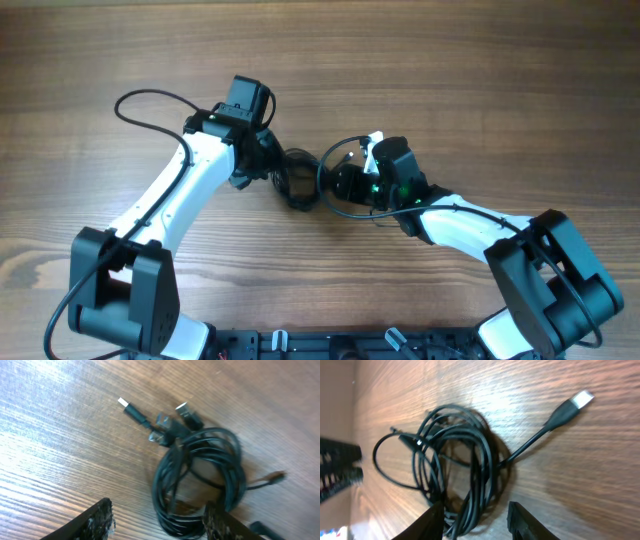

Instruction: Untangle cables

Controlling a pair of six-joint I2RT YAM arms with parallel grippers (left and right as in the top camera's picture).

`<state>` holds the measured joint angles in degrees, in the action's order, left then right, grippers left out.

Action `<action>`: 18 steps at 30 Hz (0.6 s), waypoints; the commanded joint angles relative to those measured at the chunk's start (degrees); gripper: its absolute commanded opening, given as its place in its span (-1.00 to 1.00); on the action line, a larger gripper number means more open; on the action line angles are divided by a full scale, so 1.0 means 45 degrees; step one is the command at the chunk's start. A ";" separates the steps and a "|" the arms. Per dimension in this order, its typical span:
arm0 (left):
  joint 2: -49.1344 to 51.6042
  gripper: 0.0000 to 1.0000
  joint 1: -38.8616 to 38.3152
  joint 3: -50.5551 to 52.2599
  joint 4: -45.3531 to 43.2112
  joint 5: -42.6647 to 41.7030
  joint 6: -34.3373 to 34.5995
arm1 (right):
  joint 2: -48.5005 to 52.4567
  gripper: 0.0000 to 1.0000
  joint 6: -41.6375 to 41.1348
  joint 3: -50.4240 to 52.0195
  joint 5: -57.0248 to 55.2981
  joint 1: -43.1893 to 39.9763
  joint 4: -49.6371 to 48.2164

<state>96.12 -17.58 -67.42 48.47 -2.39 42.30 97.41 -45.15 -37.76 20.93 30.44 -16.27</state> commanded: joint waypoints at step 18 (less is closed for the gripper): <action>-0.0602 0.27 0.0204 0.2467 -0.3172 -0.0447 0.1282 | 0.0049 -0.13 0.0024 -0.0034 -0.0835 -0.0019 0.0121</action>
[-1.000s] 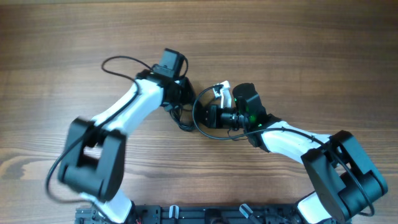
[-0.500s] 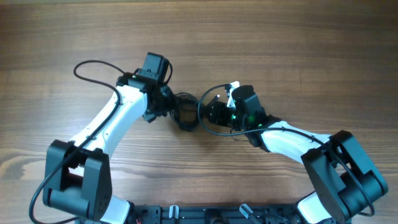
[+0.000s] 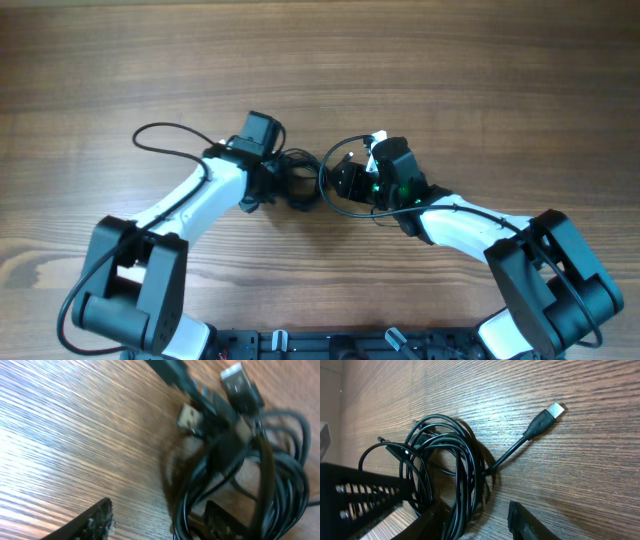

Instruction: Untangle cables

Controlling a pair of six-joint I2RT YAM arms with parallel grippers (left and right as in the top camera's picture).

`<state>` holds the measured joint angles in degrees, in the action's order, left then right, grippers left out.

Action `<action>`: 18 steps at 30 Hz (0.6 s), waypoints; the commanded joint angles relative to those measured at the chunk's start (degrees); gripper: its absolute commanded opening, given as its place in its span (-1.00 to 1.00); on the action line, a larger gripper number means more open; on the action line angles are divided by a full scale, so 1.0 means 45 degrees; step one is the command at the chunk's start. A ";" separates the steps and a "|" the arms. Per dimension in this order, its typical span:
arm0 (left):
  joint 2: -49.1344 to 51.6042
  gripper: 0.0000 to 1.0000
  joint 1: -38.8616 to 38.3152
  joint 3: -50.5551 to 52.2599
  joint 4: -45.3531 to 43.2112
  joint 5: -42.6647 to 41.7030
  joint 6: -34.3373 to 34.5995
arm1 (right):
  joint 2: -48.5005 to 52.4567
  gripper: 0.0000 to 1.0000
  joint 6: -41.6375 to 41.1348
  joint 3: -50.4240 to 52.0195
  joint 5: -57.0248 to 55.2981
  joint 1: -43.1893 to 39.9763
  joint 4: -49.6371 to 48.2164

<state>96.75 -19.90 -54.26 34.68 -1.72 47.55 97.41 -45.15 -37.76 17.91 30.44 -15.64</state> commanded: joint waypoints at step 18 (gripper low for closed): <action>-0.0957 -0.30 0.2356 0.0136 0.1073 -0.2079 -0.0078 | 0.0049 -0.16 -0.0005 -0.0034 -0.0160 -0.0019 0.0029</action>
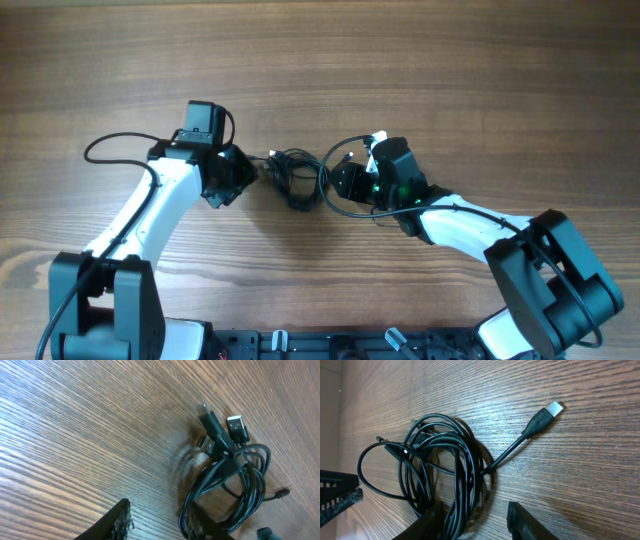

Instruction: Untangle cables

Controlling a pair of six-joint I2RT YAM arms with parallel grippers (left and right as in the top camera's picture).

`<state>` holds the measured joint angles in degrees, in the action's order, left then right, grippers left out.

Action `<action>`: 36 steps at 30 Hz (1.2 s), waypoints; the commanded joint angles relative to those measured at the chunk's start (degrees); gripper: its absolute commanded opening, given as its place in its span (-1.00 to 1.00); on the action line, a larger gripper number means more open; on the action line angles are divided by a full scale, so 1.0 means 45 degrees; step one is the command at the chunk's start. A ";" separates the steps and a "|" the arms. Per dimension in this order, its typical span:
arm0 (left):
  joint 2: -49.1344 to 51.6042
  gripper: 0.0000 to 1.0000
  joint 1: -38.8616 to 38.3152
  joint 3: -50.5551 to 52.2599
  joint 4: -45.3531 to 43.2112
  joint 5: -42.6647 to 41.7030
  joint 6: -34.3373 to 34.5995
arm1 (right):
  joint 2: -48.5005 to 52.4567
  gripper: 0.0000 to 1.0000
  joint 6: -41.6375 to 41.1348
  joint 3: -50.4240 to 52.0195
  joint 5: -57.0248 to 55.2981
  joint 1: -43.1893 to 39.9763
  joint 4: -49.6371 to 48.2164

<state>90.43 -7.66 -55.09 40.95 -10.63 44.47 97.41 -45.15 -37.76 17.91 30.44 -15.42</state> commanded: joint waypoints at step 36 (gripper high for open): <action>0.1739 -0.60 -0.2098 0.0753 -0.2900 -0.1258 0.1554 | 0.0049 -0.07 0.0000 -0.0034 -0.0083 -0.0019 0.0005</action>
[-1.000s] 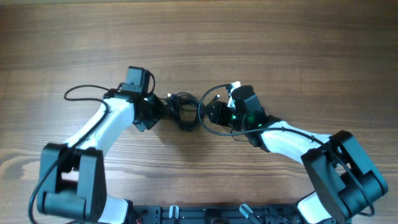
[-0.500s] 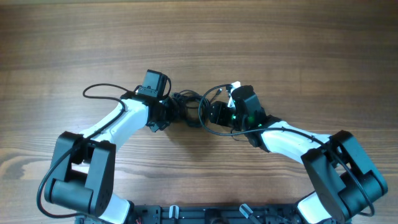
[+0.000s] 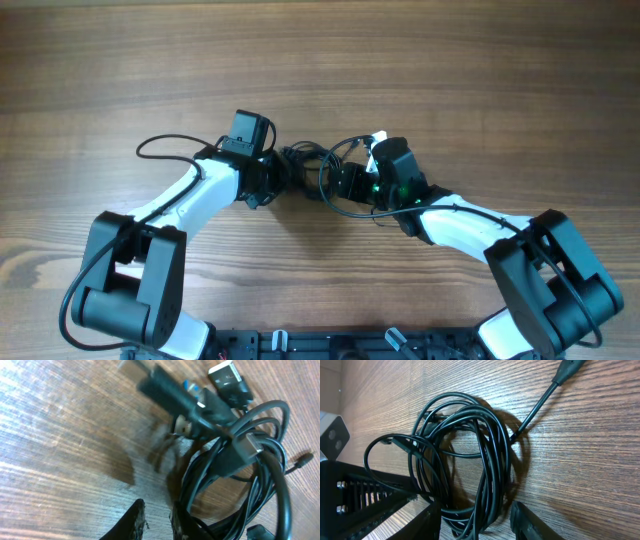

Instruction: Untangle cables

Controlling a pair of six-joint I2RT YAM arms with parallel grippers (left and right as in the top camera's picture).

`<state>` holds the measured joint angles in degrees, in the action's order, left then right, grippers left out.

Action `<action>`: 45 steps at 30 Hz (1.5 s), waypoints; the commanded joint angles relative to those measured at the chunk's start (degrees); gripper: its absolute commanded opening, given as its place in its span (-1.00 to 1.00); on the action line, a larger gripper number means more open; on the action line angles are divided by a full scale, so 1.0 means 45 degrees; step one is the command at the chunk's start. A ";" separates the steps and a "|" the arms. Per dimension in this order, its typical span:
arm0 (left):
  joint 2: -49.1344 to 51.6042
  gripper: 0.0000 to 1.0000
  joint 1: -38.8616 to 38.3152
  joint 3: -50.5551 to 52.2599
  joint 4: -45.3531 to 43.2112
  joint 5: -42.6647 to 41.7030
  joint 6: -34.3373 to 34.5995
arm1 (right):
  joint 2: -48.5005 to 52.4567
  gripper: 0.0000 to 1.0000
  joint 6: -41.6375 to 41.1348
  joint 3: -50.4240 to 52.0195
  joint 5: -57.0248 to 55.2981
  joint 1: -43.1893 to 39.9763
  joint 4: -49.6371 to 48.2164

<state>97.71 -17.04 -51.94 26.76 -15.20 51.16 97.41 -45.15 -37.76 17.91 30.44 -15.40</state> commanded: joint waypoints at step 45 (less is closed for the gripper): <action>0.0325 -0.11 -0.1010 0.0058 -0.1617 0.0831 0.1413 | 0.0049 -0.91 0.0000 -0.0034 0.0214 0.0500 0.0340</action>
<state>97.71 -20.78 -51.90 20.56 -13.93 55.11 97.41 -45.17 -37.76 18.00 32.49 -13.37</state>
